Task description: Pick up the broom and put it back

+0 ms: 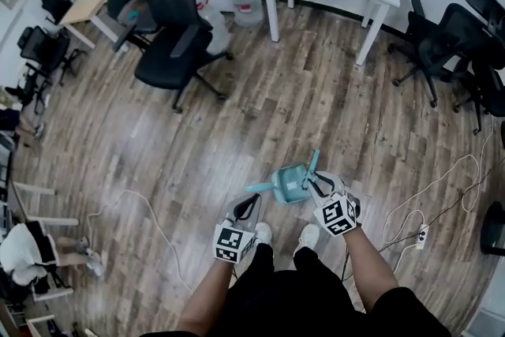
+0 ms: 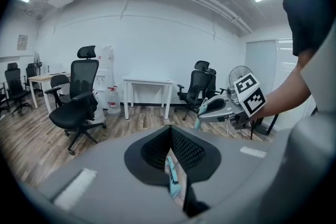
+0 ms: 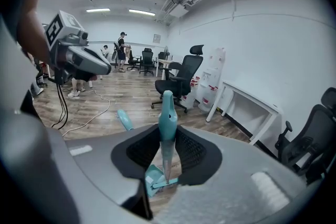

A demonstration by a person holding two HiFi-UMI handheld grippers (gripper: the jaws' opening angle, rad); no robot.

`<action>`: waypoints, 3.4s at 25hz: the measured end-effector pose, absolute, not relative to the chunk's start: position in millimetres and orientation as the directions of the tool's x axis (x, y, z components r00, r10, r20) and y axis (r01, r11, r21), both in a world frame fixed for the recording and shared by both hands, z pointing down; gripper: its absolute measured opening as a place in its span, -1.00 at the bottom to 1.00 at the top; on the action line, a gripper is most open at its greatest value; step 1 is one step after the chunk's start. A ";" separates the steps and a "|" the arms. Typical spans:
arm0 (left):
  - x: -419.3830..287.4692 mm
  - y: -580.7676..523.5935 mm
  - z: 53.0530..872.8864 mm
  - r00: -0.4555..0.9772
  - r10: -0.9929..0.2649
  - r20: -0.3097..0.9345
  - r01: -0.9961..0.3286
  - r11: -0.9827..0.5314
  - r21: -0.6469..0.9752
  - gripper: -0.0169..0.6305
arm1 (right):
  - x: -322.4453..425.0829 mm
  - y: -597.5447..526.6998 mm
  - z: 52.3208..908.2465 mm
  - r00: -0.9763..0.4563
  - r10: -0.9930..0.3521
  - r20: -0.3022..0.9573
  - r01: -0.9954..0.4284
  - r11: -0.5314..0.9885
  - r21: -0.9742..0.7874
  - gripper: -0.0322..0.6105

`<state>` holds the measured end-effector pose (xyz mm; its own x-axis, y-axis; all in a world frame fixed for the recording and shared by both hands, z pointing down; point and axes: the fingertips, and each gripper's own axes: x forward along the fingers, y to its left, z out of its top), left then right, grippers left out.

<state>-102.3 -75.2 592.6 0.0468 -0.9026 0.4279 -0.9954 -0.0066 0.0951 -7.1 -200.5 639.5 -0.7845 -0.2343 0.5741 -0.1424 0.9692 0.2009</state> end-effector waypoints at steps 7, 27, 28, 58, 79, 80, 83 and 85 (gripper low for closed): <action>-110.4 -83.8 570.4 0.027 -0.928 0.373 -0.996 0.007 0.090 -0.90 | -4.0 -207.8 569.9 -0.843 -0.297 0.448 -0.201 0.947 0.250 -0.60; -115.9 -107.9 464.8 0.020 -0.992 0.125 -0.998 -0.012 0.062 -0.90 | -2.8 -205.2 407.2 -0.921 -0.365 0.137 -0.335 0.920 0.202 -0.60; -115.0 -107.5 460.1 0.021 -0.993 0.115 -0.998 -0.014 0.060 -0.90 | -1.9 -205.2 402.0 -0.920 -0.369 0.131 -0.339 0.919 0.203 -0.60; -117.0 -114.9 450.9 0.009 -0.995 0.101 -1.000 -0.007 0.023 -0.90 | 2.5 -219.8 410.1 -0.894 -0.419 0.161 -0.384 0.900 0.208 -0.60; -124.9 -99.8 485.2 -0.014 -0.981 0.191 -0.997 0.027 0.066 -0.90 | 7.2 -205.3 502.0 -0.842 -0.379 0.383 -0.304 0.921 0.244 -0.59; -123.7 -98.4 488.7 -0.012 -0.980 0.200 -0.997 0.027 0.071 -0.90 | 8.4 -203.7 506.2 -0.840 -0.374 0.394 -0.298 0.923 0.242 -0.60; -120.0 -95.5 497.2 -0.004 -0.976 0.219 -0.997 0.022 0.080 -0.90 | 14.5 -203.4 519.0 -0.822 -0.372 0.432 -0.289 0.925 0.248 -0.60; -120.4 -94.5 502.5 -0.003 -0.974 0.228 -0.996 0.024 0.090 -0.90 | 16.2 -204.4 527.7 -0.812 -0.370 0.450 -0.280 0.925 0.256 -0.60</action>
<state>-120.4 -94.5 502.5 -0.0034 -0.9737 0.2279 -0.9957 0.0245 0.0897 16.2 -204.4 527.7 -0.8124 -0.3703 0.4504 -0.2798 0.9253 0.2560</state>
